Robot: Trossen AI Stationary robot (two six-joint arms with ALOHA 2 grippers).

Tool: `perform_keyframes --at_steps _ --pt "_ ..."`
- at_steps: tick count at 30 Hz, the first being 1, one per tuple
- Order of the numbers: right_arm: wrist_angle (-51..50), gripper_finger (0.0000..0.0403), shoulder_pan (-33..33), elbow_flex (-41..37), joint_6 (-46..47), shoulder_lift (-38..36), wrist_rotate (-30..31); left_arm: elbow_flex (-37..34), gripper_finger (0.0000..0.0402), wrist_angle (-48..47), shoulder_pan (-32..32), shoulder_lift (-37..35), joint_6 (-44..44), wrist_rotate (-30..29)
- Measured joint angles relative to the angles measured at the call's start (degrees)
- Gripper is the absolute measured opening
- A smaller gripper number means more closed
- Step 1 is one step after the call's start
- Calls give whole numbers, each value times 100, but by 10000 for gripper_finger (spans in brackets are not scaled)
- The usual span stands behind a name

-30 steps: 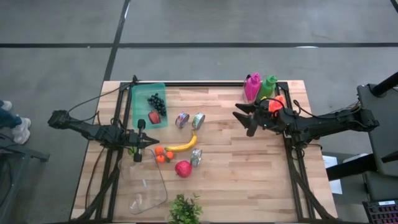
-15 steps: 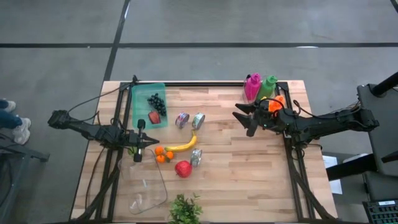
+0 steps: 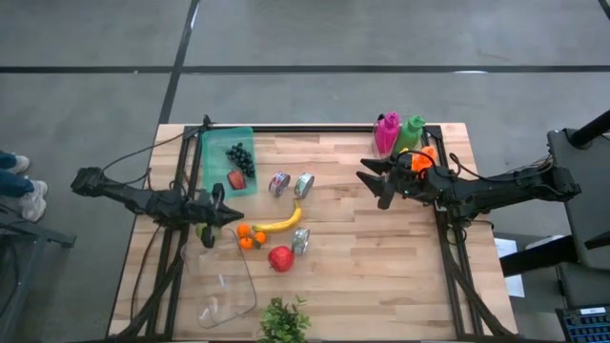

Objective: Pick & Place Food Item
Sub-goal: Put the oranges into the green bin

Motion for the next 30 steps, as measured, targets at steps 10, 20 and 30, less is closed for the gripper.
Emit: perform_keyframes --at_steps 10,20,30 --pt "-2 276 0 -2 0 0 0 45 0 496 -21 1170 -138 -195" --pt "-2 276 0 -2 0 0 0 3076 0 -2970 24 2580 -67 -216" --pt "-1 276 -2 -2 0 0 0 4891 0 -4110 74 4272 -544 -763"
